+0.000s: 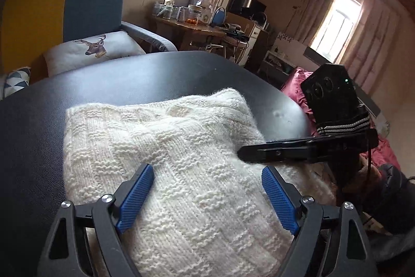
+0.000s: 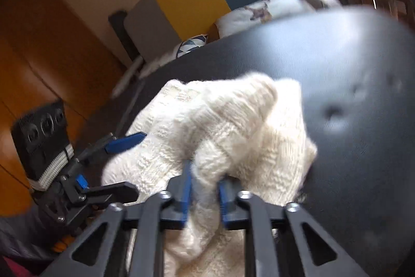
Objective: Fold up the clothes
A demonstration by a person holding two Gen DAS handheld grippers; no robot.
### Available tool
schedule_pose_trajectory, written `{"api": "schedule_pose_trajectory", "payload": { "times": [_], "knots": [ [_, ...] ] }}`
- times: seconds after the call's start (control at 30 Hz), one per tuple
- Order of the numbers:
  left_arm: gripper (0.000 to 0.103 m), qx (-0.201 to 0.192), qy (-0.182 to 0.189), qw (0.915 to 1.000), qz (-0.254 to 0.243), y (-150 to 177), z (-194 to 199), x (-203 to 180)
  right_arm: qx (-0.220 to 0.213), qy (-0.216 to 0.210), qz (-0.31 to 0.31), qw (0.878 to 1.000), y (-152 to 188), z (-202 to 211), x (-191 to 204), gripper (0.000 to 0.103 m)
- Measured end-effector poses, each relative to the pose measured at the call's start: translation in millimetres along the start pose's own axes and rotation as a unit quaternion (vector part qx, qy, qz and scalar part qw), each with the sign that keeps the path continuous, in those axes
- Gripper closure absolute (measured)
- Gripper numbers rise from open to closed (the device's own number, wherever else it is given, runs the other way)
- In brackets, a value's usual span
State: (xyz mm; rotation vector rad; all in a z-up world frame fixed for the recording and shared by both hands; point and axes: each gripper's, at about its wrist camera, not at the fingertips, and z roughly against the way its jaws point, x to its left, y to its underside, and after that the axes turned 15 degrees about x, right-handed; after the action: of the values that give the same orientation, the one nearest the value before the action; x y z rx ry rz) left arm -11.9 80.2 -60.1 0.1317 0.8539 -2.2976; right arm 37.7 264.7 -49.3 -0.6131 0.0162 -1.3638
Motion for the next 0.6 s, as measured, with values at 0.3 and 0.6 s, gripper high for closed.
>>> {"api": "schedule_pose_trajectory", "payload": {
  "times": [0.3,0.6],
  "knots": [
    [0.010,-0.018,-0.043,0.9984,-0.032,9,2,-27,0.026,0.039,-0.019,0.999,21,-37,-33,0.092],
    [0.011,-0.006,-0.047,0.9989,0.004,-34,-5,-8,-0.026,0.010,-0.034,0.999,34,-33,-33,0.091]
  ]
}}
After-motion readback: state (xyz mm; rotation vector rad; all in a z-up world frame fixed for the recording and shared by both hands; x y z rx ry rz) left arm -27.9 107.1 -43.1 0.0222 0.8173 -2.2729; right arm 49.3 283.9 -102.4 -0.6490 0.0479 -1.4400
